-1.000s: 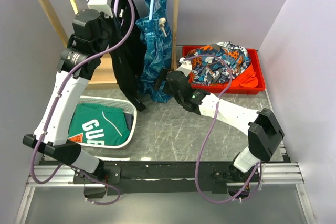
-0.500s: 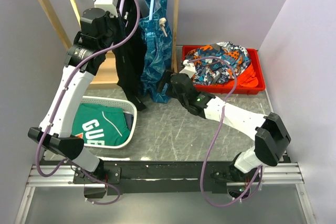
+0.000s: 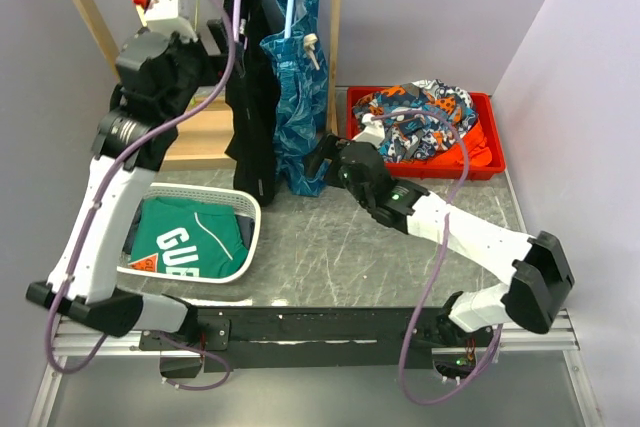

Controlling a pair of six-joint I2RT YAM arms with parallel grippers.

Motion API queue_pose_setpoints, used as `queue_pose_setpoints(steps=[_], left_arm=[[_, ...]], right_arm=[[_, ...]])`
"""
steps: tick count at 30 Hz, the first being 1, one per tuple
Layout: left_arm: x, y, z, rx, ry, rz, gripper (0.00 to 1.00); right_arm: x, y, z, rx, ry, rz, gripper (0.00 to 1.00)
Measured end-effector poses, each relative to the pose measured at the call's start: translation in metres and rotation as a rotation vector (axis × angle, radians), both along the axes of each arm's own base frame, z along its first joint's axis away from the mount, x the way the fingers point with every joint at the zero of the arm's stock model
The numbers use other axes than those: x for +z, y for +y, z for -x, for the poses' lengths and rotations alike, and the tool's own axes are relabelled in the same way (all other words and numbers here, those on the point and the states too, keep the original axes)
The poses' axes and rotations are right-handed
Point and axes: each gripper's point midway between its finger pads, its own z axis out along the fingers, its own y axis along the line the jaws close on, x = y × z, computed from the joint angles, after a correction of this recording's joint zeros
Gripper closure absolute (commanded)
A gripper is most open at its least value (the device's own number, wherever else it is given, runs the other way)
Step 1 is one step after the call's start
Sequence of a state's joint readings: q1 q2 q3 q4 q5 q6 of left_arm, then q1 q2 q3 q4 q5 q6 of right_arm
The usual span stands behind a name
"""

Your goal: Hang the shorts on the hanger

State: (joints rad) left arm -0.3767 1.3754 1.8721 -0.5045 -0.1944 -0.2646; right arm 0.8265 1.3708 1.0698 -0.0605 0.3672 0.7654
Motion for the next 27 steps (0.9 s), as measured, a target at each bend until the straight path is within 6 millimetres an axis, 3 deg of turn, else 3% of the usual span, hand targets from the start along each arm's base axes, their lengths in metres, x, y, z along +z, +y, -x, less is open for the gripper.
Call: queue_pose_setpoints(steps=[4,11,17,23,27], left_arm=[[-0.018,-0.005,0.026,-0.027,0.035,0.033,0.04],[-0.082,-0.055,0.089,-0.170,0.147,0.020,0.03],[-0.155,-0.101,0.143,-0.287,0.270,-0.010,0.04],[-0.260,-0.156,0.180,-0.379,0.453,-0.100,0.04],[-0.315,-0.162,0.191,-0.377,0.556,-0.125,0.04]], right_arm=[[0.011,-0.007,0.007,0.002,-0.020,-0.022,0.05],[0.018,-0.028,0.025,-0.002,-0.037,-0.038,0.04],[0.018,-0.054,0.047,-0.015,-0.056,-0.058,0.02],[0.002,-0.078,0.065,-0.045,-0.037,-0.067,0.00],[-0.026,-0.097,0.076,-0.083,-0.006,-0.056,0.00]])
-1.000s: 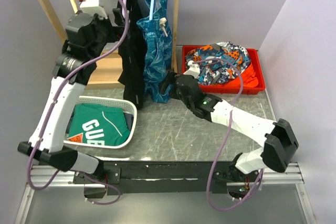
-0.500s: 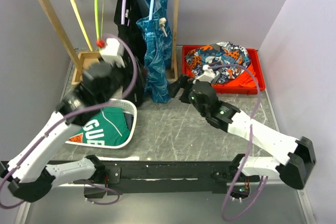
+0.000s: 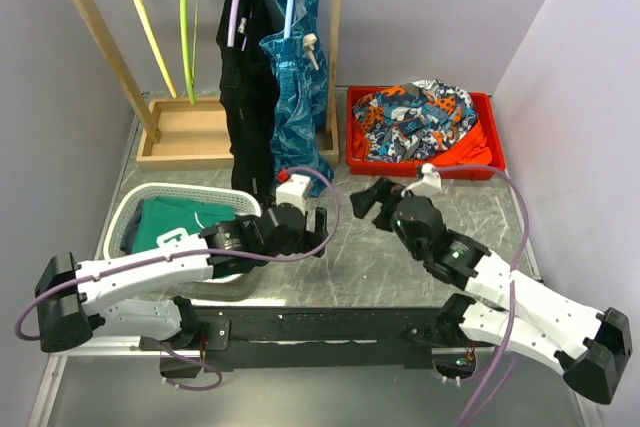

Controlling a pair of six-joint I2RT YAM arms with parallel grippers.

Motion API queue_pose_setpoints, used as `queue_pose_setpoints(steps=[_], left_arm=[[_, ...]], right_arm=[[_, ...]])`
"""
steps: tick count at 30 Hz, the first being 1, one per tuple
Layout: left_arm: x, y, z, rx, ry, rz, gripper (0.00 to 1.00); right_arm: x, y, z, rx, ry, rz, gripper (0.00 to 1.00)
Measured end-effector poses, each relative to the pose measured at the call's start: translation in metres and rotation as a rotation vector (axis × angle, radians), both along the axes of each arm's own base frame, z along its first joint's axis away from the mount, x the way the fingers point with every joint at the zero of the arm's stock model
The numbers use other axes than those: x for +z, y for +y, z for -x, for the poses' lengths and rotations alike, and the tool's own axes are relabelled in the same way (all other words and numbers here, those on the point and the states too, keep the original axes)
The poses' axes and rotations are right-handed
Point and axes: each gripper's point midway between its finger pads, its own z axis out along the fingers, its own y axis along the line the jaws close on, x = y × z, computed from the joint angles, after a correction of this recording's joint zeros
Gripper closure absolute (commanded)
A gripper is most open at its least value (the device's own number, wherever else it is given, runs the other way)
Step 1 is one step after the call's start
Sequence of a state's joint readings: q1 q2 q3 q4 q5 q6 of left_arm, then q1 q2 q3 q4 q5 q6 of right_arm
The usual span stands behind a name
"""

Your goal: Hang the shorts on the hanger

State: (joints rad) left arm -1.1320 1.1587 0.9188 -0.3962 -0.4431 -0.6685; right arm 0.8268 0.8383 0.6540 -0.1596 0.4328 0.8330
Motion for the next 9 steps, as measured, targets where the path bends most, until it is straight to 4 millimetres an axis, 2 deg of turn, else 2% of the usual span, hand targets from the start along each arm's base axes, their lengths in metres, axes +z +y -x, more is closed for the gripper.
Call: queue_pose_setpoints(steps=[2,4,9], left_arm=[[-0.014,0.001,0.004,0.001,0.025,0.006,0.04],[-0.017,-0.001,0.006,-0.003,0.032,0.036,0.04],[0.000,-0.004,0.009,-0.011,0.009,0.141,0.04]], right_arm=[[-0.017,-0.011,0.006,-0.027,0.029,0.017,0.00],[-0.027,-0.020,0.009,-0.056,0.048,0.031,0.00],[-0.027,-0.033,0.012,-0.099,0.045,0.032,0.00]])
